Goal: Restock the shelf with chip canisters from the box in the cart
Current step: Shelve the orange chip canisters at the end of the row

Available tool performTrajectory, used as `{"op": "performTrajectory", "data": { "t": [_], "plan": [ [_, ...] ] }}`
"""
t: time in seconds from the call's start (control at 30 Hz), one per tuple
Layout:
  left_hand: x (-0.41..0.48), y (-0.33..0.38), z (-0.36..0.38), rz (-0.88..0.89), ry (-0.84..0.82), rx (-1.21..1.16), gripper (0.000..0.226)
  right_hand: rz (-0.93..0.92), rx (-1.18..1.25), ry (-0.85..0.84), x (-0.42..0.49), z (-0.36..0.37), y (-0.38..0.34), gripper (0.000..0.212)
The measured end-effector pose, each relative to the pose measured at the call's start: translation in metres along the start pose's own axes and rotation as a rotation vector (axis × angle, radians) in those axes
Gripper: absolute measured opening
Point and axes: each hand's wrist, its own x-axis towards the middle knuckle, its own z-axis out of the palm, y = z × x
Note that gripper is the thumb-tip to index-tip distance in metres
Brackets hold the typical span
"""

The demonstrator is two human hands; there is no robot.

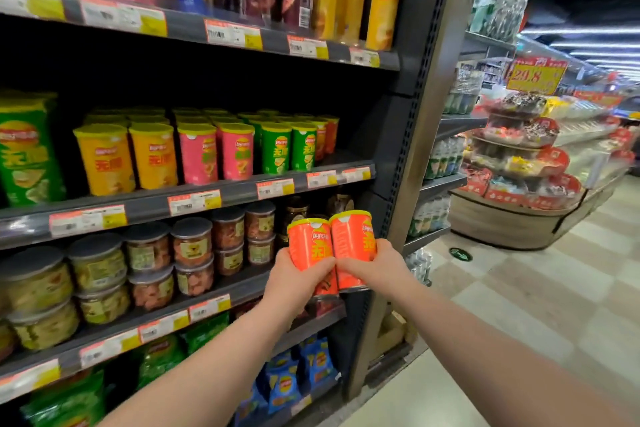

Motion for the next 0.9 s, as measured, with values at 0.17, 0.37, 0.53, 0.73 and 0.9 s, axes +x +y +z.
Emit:
{"op": "performTrajectory", "data": {
  "t": [0.17, 0.37, 0.53, 0.73, 0.9],
  "plan": [
    [0.061, 0.015, -0.013, 0.028, -0.001, -0.029, 0.073, -0.019, 0.023, 0.029, 0.048, 0.006, -0.032, 0.067],
    [0.109, 0.025, -0.017, 0.063, -0.022, -0.055, 0.071, -0.041, 0.041, 0.083, 0.090, 0.013, -0.051, 0.065],
    [0.126, 0.027, -0.019, 0.065, -0.016, -0.062, 0.062, -0.051, 0.052, 0.070, 0.112, 0.018, -0.052, 0.064],
    [0.137, 0.027, -0.025, 0.061, 0.015, -0.068, 0.069, -0.068, 0.083, 0.077, 0.138, 0.017, -0.054, 0.066],
    [0.150, 0.032, -0.019, 0.053, 0.027, -0.054, 0.069, -0.086, 0.100, 0.093, 0.174, 0.006, -0.054, 0.069]
  ]
}}
